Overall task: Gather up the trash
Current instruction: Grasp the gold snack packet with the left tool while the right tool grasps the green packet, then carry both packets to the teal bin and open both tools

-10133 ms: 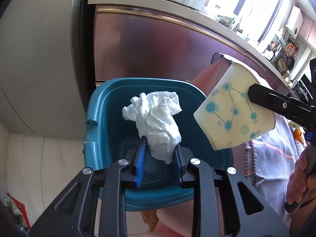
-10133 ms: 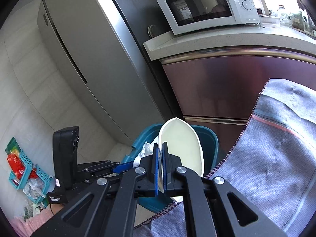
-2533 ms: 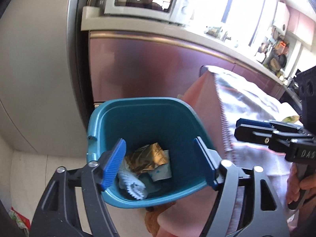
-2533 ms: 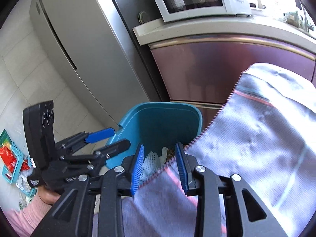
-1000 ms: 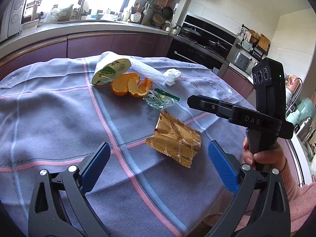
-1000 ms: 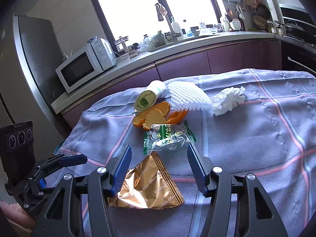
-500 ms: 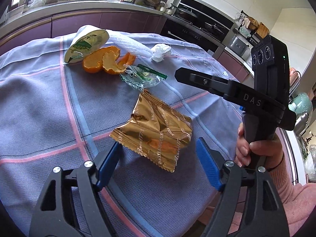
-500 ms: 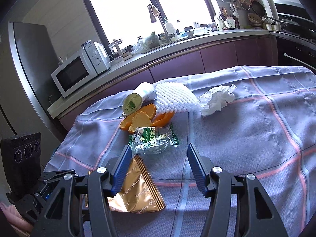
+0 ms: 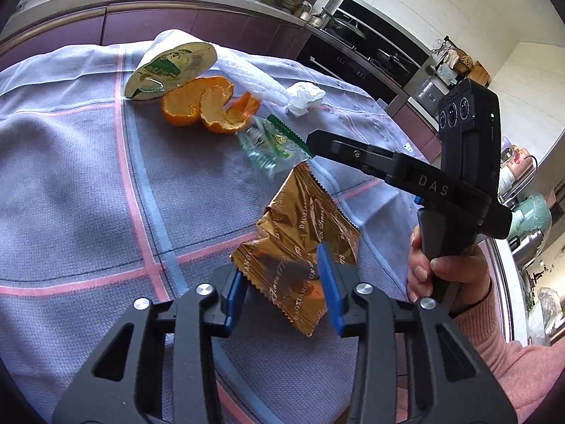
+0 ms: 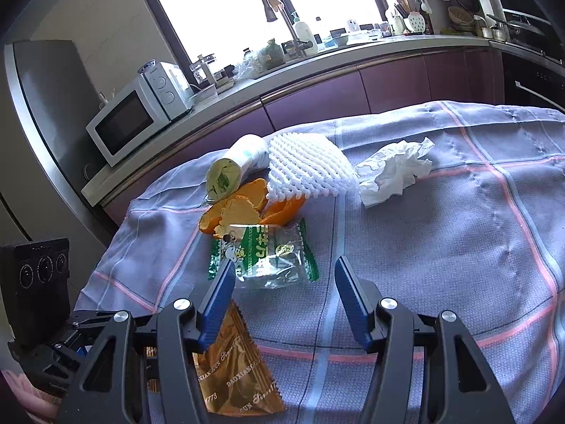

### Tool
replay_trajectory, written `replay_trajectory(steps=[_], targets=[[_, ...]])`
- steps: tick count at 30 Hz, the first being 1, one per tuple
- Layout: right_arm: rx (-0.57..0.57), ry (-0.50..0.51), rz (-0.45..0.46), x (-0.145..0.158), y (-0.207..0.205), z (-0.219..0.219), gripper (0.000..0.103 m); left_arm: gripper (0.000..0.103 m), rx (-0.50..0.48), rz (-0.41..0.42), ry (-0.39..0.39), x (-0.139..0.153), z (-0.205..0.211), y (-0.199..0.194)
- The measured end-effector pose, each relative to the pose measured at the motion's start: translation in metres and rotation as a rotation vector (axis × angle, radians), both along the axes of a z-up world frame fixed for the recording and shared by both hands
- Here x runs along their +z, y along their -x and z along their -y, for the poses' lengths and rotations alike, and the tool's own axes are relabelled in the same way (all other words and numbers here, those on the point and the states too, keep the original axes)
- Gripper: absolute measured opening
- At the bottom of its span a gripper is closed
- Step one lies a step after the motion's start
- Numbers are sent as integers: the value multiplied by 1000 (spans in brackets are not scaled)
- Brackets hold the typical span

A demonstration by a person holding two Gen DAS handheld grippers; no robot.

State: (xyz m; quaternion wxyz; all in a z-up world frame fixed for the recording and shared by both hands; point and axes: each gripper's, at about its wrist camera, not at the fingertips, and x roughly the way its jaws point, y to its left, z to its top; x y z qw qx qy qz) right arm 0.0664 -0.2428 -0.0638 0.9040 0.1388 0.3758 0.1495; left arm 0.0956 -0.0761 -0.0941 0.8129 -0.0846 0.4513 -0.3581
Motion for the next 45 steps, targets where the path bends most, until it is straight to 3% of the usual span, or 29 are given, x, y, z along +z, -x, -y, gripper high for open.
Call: replay_trajectory(steps=[8,10,14,18,27,34,45], targets=[[26,-31,-97,-13,-21,1,54,28,12,15,-15,1,-1,2],[19,-30,-109,-15,-23,1,47,27,16,25,-22,1,-4,5],[31,-40,-129,-18,-26,0,16,26,26,43,-27,4,-9,7],[21,-59,-111,-15,-21,1,8,25,45,63,-25,10,-21,11],[45,-108,-22,11,2,-14,6,24,109,125,-17,28,-63,23],[151,-125,32,33,6,-59,6,23,215,182,-21,48,-128,41],[385,-141,41,49,-19,-176,6,23,526,261,-57,79,-267,80]])
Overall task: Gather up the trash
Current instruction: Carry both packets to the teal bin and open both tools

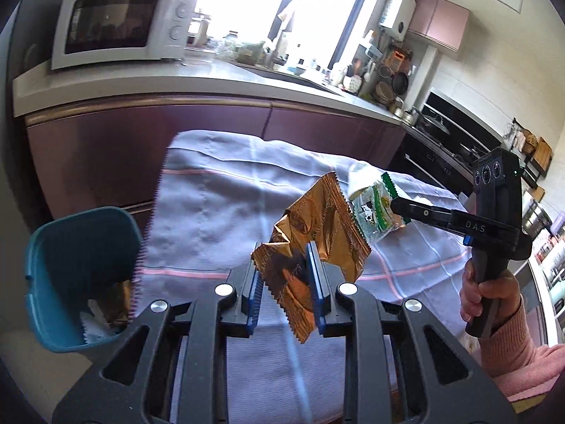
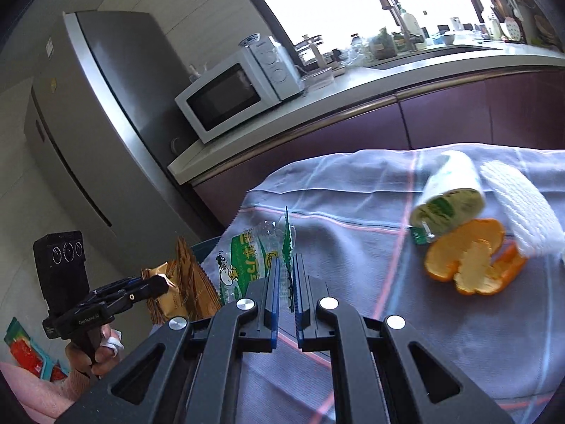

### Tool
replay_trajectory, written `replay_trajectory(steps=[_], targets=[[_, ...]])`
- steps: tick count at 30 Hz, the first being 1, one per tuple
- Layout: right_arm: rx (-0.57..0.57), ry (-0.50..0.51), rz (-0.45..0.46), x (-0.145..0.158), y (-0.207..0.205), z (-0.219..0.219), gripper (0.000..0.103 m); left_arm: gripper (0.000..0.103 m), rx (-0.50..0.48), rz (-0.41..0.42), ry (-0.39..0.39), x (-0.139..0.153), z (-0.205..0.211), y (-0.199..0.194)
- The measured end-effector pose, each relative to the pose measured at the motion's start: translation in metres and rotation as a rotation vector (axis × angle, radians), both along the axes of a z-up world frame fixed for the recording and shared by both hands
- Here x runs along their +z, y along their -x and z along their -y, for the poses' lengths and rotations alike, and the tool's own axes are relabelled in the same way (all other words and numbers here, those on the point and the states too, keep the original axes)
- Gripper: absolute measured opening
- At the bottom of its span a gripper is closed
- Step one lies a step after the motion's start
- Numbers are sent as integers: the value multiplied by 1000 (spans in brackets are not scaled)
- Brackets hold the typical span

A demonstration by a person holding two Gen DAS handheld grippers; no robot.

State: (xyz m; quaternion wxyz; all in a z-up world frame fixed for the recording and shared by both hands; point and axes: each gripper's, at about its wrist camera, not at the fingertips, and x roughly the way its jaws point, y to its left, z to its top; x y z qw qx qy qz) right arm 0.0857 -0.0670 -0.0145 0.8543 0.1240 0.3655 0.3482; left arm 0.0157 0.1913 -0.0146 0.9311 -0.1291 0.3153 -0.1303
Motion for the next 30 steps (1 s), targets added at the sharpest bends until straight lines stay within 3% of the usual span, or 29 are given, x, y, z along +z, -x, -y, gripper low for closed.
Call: replay_trajectory(steps=[6,14,30], targets=[[121,21,-1,1,-14,-74,6,23,153,10,-5,4,-67,21],[222,63,-3,0,-25,-147,6,23,276,2,-26,0,-127,36],[303,201,9,-19,-43,-236,6,23,416,-82,-65,-34,-181,20]])
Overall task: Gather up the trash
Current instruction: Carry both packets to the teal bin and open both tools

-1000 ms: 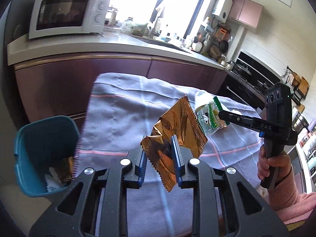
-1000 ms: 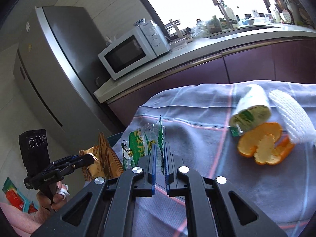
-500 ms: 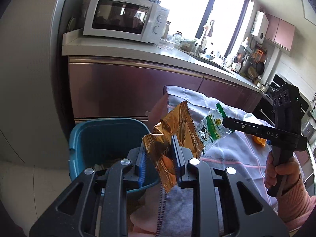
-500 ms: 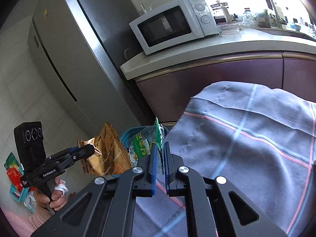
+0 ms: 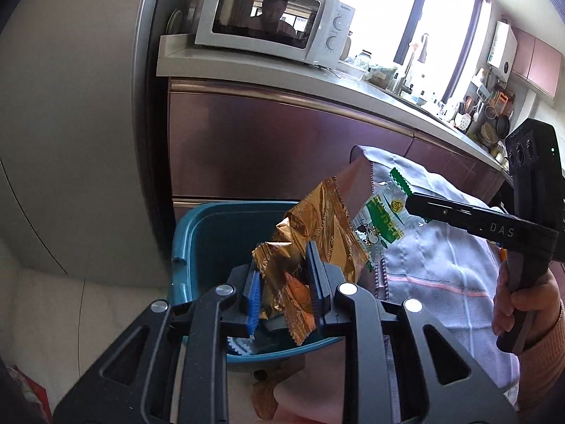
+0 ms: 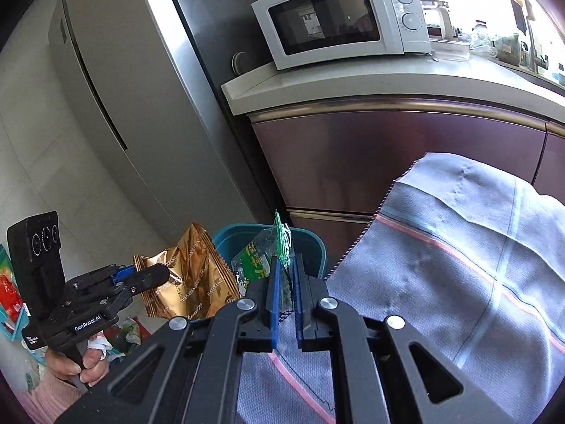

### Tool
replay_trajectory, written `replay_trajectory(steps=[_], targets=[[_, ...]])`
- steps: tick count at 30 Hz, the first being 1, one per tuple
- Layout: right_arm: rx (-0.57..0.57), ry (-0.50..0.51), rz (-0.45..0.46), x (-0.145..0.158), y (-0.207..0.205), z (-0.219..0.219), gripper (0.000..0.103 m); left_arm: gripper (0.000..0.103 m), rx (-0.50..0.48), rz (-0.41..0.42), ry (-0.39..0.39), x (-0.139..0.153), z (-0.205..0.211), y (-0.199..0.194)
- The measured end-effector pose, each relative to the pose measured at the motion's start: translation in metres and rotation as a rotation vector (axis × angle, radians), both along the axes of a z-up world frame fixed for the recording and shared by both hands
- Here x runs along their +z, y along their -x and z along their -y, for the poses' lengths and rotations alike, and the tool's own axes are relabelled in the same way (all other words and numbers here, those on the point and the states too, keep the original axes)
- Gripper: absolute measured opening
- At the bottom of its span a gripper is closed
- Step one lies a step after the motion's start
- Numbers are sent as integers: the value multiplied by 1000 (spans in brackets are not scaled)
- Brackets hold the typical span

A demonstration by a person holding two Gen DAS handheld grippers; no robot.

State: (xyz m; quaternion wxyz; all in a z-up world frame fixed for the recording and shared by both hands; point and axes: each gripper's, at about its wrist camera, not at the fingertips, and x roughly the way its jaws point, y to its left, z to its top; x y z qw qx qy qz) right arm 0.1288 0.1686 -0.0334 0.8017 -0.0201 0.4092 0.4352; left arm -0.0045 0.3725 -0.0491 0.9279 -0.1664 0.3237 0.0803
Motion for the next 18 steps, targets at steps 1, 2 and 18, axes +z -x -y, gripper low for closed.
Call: replay_trajectory(steps=[1,2,18], targets=[[3,8,-2,-2,0,-4,6,23,3,-7,5,-3,-2,-2],[8,15,-5,-4,-1,-8,6,23,7,-13,4,-6,-2,-3],[51,118,-45,-38,-9,-52,8,23,10,-94,5,-48,-7,-38]])
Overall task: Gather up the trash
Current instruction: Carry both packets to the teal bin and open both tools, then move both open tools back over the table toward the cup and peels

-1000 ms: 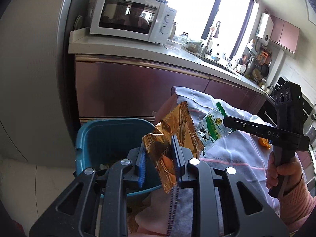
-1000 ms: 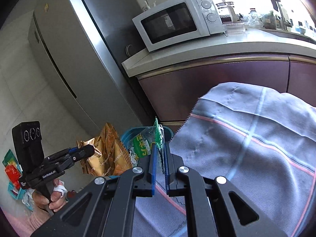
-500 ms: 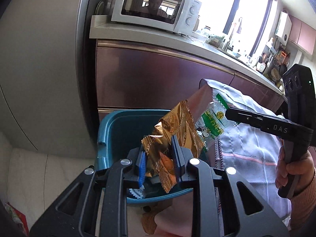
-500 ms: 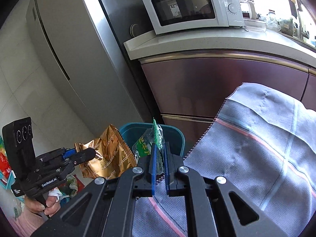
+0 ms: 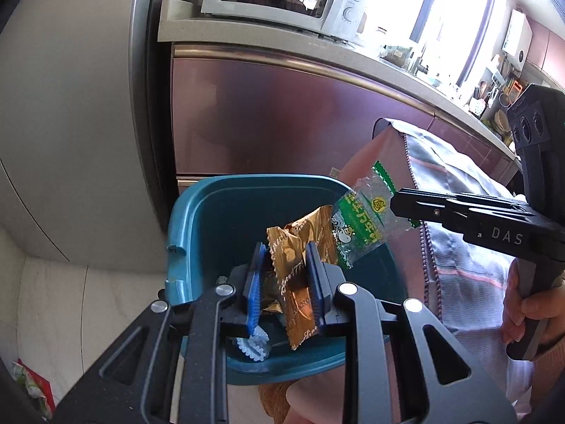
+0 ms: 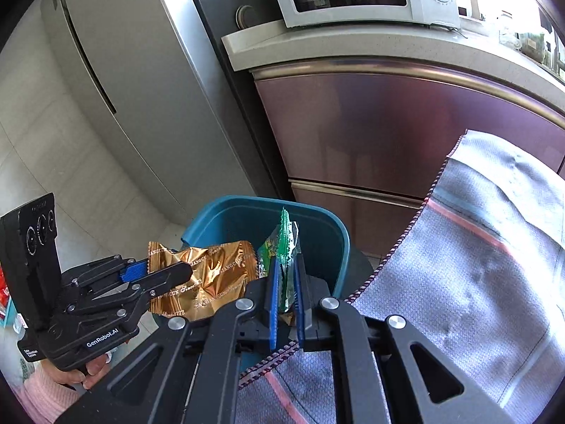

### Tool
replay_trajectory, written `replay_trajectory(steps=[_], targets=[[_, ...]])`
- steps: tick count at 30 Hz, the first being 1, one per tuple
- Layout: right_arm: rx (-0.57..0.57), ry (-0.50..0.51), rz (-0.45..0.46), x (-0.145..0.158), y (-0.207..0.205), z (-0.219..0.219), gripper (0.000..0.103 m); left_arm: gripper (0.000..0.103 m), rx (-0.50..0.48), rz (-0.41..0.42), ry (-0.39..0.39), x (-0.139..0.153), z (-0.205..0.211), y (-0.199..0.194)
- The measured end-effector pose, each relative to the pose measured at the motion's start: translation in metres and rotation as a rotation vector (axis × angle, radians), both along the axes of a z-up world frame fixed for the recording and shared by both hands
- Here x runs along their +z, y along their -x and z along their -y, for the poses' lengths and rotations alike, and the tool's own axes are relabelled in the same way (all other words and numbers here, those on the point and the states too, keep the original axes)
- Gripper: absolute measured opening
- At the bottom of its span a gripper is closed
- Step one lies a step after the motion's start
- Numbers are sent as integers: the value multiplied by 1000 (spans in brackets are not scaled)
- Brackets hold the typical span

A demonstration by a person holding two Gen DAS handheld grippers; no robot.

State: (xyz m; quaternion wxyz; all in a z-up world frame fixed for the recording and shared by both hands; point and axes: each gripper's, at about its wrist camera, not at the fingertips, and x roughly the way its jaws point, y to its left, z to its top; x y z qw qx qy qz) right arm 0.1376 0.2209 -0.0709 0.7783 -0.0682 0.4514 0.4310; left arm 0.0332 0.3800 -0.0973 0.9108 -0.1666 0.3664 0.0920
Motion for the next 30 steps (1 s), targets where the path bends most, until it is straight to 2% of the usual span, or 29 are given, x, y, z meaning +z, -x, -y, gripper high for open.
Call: replay_trajectory(steps=[9,16,20,25,29,30], targets=[[-13,-7,-33,-9,-6,-2,10,24,1,-29,27,-22,-2,-18],[-16,-31,-31,-6,-3,11,10,37,-2,-38,20,-31,6,-25],[-19,-50,-30,-3,0,21,10,40,-3,-20,27,-27,10,-23],[-13,-76,-15,3,9,35,17,59,-24,31,-5,-9,26,-16],[-21,-102,8,11,18,57,20,68,-58,89,-28,11,41,-6],[-26,-112,16,14,21,65,25,73,-69,106,-37,16,47,-4]])
